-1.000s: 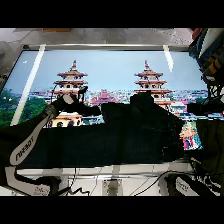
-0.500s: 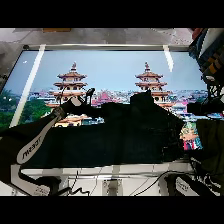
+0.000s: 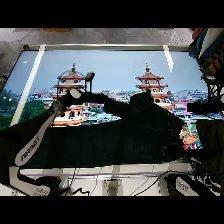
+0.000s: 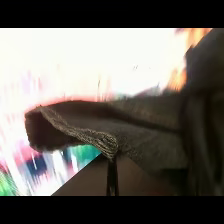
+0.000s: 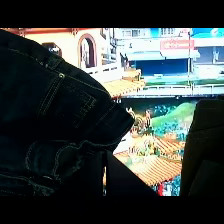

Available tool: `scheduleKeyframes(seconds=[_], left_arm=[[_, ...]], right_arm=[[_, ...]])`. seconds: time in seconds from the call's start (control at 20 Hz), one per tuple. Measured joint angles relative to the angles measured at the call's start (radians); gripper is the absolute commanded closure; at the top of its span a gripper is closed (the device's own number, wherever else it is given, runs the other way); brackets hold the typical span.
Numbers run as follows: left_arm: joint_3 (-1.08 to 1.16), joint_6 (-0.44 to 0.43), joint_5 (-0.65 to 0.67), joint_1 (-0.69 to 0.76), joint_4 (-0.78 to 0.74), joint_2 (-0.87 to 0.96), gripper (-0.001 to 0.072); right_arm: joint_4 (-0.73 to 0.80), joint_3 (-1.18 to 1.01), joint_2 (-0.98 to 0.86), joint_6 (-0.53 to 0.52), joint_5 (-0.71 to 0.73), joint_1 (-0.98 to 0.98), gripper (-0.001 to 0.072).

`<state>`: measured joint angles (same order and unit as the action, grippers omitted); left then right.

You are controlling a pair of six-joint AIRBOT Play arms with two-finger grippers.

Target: Fold the clothes and pants, and hang the long-sleeved shirts on hangers.

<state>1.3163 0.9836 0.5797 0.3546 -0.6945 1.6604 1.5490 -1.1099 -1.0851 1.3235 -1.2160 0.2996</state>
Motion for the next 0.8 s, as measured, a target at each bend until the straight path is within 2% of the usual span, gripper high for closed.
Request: scheduleKeyframes(seconds=[0.3,0.65,0.8], left_arm=[[0.147,-0.063,-0.008,-0.057,-0.278,-0.143,0.069],[0.175,-0.072,-0.013,-0.163,-0.707,-0.307,0.069],[0.176,-0.074,-0.013,-0.208,-0.817,-0.338,0.069]], right_arm=[[0.0,0.0,0.0,0.0,0.017,0.0,0.0679],[0.001,0.0,0.0,0.0,0.03,0.0,0.0679],[0.001,0.0,0.0,0.0,0.031,0.0,0.0679]])
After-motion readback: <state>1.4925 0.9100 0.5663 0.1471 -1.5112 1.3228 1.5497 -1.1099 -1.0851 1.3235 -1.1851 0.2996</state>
